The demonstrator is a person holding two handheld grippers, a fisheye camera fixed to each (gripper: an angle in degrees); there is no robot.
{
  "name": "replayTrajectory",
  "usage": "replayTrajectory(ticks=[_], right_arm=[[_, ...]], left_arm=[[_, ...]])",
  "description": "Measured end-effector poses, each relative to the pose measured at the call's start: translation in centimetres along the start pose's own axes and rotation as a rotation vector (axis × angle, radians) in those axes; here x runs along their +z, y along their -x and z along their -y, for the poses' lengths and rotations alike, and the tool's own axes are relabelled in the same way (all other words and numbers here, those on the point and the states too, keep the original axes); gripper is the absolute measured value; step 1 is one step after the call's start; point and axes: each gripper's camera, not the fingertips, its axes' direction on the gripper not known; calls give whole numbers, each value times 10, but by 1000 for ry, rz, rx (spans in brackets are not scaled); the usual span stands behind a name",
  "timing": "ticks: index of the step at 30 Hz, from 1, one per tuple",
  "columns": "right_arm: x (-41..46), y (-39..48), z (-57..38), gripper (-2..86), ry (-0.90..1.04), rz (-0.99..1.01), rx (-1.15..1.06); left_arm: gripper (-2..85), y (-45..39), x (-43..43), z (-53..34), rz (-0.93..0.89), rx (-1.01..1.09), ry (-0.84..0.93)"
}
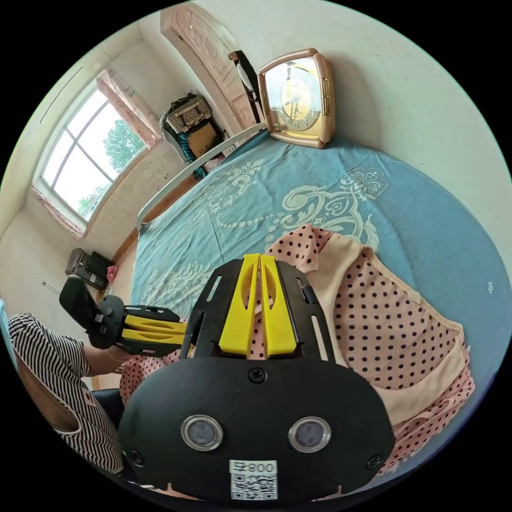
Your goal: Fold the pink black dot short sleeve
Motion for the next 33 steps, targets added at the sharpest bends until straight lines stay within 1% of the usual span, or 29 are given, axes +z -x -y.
replayTrajectory(ticks=[2, 4, 6, 8, 10, 12, 14, 16, 18, 22, 23, 24, 26, 27, 29, 30, 32, 33], right_arm=[[-11, 22, -38, 1, -19, 78, -1], [-11, 42, -68, 1, 5, 110, -14], [-1, 60, -95, 1, 48, 48, -17], [22, 71, -119, 1, 156, 19, -1], [24, 76, -131, 1, 181, 11, 11], [11, 78, -143, 1, 149, -1, 47], [-22, 83, -166, 1, 75, -3, 78], [-52, 86, -194, 1, 34, -3, 123], [-83, 89, -235, 1, 9, 18, 169], [-155, 106, -366, 2, 3, 39, 316], [-175, 113, -410, 2, 5, 37, 377], [-185, 117, -432, 3, 4, 37, 407], [-222, 134, -521, 5, 3, 26, 543], [-231, 139, -544, 6, -2, 23, 582], [-263, 157, -627, 12, -48, 38, 734], [-270, 162, -647, 15, -67, 40, 767], [-294, 182, -718, 33, -123, 68, 887], [-299, 186, -734, 39, -139, 82, 906]], left_arm=[[9, 0, 1, -9, -8, -17, 23], [11, 1, 6, -15, -13, -29, 74], [16, 4, 14, -23, 5, -50, 114], [30, 7, 6, -32, -43, -67, 84], [45, 7, -11, -41, -38, -75, 22], [58, 9, -25, -51, -49, -83, -28], [67, 16, -40, -70, -101, -124, -57], [69, 20, -49, -89, -142, -156, -63], [70, 21, -57, -112, -142, -177, -35], [72, 26, -73, -179, -132, -285, 85], [73, 31, -80, -203, -165, -345, 96], [74, 34, -83, -215, -188, -378, 97], [80, 46, -96, -264, -286, -521, 84], [82, 49, -99, -276, -309, -554, 78], [98, 56, -107, -318, -374, -659, 82], [102, 56, -108, -328, -386, -678, 84], [120, 57, -108, -362, -454, -736, 104], [122, 57, -107, -371, -483, -752, 108]])
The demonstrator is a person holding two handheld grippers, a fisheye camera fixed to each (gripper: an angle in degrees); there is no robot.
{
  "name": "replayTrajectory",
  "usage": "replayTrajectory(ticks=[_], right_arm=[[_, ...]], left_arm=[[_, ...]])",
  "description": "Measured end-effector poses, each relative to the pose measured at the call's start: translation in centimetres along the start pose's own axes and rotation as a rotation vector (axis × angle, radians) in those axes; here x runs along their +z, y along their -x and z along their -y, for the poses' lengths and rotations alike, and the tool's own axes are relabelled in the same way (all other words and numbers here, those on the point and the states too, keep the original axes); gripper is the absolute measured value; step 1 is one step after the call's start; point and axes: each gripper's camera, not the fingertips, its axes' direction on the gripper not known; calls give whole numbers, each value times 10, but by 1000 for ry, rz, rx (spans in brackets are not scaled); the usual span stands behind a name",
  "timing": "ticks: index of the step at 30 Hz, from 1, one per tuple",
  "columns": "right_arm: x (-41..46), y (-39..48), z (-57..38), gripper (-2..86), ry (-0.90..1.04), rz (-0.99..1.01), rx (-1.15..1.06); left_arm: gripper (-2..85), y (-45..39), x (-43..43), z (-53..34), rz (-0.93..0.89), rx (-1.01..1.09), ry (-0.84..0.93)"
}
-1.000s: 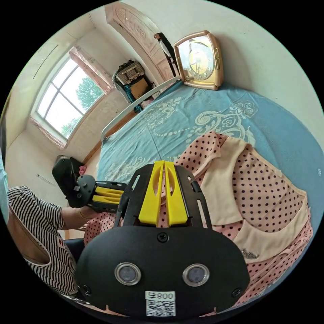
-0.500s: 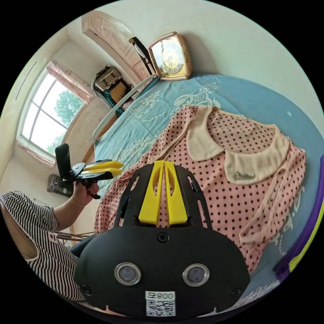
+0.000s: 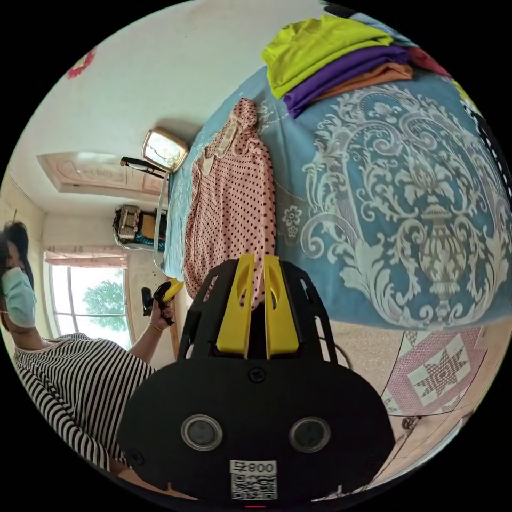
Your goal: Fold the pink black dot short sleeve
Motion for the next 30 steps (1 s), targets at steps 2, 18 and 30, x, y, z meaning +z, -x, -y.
replayTrajectory(ticks=[2, 18, 30], right_arm=[[-18, -32, -47, 58, -17, 25, 69], [3, -112, -187, 79, 93, 211, 162], [-7, -131, -253, 77, 87, 232, 169]], left_arm=[[131, 22, 4, -20, -86, -58, 26], [142, 65, 39, -58, -133, -115, 58], [64, 57, 60, -98, -190, -51, 186]])
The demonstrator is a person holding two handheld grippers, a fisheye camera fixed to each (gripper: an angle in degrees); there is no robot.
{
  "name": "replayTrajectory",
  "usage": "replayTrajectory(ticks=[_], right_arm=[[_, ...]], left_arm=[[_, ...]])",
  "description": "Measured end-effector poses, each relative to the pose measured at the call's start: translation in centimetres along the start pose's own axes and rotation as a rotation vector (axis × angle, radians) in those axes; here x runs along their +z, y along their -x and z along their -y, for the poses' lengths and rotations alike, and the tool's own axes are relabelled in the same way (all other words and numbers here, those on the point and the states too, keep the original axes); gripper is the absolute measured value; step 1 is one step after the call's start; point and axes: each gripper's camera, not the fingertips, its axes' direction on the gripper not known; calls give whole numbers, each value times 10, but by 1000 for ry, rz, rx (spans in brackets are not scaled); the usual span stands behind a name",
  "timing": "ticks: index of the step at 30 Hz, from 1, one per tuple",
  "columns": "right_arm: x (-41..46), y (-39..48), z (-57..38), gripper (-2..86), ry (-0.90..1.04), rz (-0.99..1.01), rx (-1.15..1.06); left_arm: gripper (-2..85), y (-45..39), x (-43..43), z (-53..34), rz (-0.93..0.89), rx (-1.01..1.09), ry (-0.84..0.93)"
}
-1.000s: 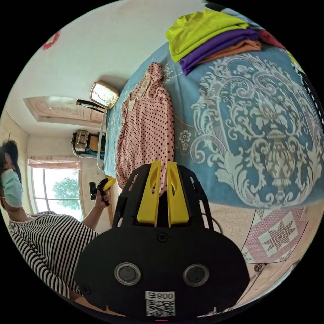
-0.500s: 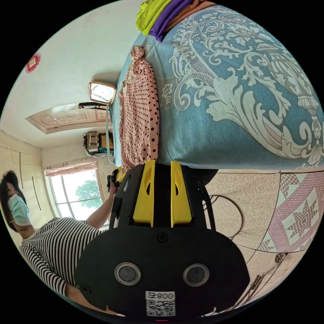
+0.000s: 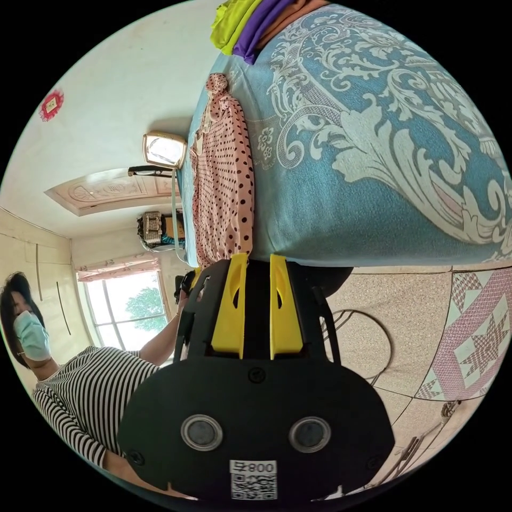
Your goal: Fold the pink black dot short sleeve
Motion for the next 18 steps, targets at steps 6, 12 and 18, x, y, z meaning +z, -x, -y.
replayTrajectory(ticks=[6, 12, 18], right_arm=[[-11, -10, -28, 84, -28, 9, -10], [-11, -31, -53, 97, -49, 86, -5], [-2, -46, -70, 104, -73, 189, -7]], left_arm=[[14, -24, -16, -14, -149, 47, -99], [9, -47, -34, -22, -279, 98, -156], [8, -55, -33, -28, -289, 103, -150]])
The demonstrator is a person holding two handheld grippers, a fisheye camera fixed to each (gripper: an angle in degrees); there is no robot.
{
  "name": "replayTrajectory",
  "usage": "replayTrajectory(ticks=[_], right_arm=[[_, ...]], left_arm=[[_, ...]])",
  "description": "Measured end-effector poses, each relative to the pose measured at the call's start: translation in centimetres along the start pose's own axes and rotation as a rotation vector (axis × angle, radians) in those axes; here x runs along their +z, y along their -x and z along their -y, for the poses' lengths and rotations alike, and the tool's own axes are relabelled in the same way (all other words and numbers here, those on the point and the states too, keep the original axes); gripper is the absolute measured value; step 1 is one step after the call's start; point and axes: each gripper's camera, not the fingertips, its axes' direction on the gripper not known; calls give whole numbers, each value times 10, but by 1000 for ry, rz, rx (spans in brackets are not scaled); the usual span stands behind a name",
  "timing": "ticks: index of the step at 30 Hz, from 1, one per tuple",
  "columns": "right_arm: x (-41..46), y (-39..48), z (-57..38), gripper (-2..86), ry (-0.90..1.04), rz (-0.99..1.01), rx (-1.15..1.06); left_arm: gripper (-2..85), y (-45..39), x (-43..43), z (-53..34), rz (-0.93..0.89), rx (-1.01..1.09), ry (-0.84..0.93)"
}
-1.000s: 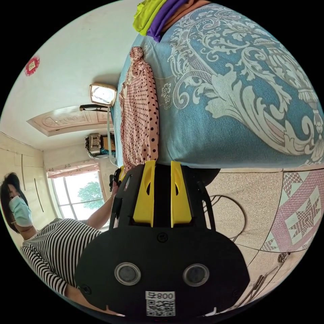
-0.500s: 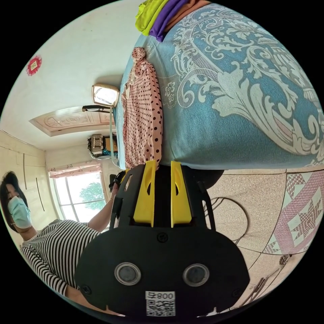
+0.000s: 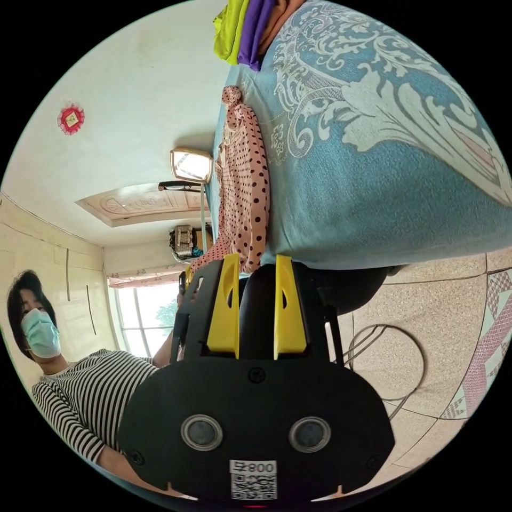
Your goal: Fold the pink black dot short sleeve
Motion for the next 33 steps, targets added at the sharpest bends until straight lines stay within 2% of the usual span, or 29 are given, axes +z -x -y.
replayTrajectory(ticks=[12, 21, 33], right_arm=[[-4, -21, -1, 73, 23, 43, 34], [-9, -25, 14, 9, 12, 54, 26], [-69, 26, 9, 4, 0, 78, -191]], left_arm=[[7, 10, -4, -16, 1, -45, -18], [7, 15, -14, -22, 29, -68, -37], [5, 19, -28, -41, -37, -52, -55]])
